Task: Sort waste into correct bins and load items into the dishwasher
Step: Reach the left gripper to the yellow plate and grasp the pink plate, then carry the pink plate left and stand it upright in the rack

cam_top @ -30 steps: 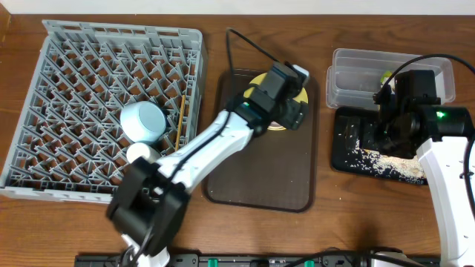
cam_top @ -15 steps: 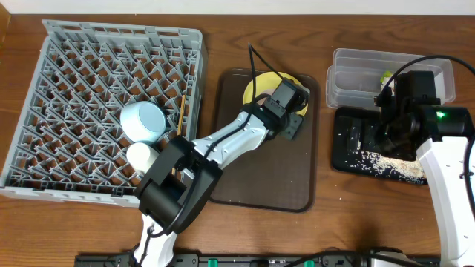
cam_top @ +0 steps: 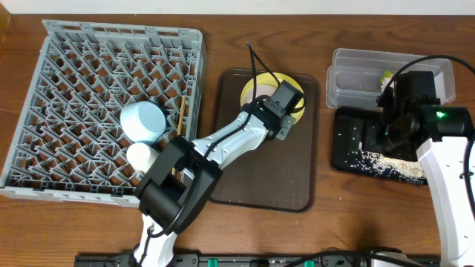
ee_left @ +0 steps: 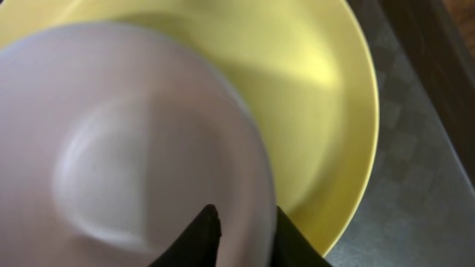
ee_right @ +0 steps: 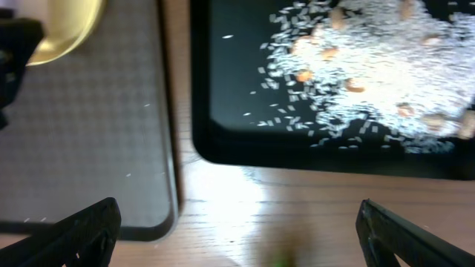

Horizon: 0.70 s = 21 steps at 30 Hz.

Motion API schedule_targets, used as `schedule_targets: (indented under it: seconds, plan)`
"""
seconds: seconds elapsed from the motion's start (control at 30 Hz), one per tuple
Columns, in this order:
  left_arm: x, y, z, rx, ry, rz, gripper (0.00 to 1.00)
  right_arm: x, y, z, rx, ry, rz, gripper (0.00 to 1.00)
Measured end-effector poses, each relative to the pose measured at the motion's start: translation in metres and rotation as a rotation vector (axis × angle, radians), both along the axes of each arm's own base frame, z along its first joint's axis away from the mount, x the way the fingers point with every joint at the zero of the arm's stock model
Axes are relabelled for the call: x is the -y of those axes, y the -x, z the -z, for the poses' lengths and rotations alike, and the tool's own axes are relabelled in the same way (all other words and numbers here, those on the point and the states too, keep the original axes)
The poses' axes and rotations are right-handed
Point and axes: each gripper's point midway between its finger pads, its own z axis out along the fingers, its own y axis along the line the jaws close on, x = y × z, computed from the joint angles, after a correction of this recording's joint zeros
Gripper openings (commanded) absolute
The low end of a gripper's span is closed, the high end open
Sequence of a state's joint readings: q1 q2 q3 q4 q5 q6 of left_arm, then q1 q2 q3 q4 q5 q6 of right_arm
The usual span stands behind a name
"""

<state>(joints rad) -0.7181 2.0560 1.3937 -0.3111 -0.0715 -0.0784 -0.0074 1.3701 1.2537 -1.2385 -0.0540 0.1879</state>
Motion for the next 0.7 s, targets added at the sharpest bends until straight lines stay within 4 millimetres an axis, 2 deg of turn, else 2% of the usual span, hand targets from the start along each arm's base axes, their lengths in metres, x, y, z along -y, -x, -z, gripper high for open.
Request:
schedule_targets:
  seconds: [0.1, 0.23, 0.5, 0.7]
  plan:
    - [-0.001, -0.001, 0.000, 0.004, -0.004, -0.006, 0.12, 0.007, 0.000, 0.000, -0.002, 0.039, 0.024, 0.99]
    - [-0.002, -0.001, 0.000, 0.006, -0.009, -0.005, 0.08, 0.012, 0.001, 0.000, -0.003, 0.064, 0.037, 0.99]
    - [-0.006, 0.001, 0.001, -0.004, -0.029, -0.009, 0.07, 0.015, 0.001, 0.000, -0.004, 0.078, 0.047, 0.99]
    - [-0.018, 0.003, -0.001, 0.007, -0.096, -0.022, 0.08, 0.015, 0.001, 0.000, -0.004, 0.080, 0.050, 0.99]
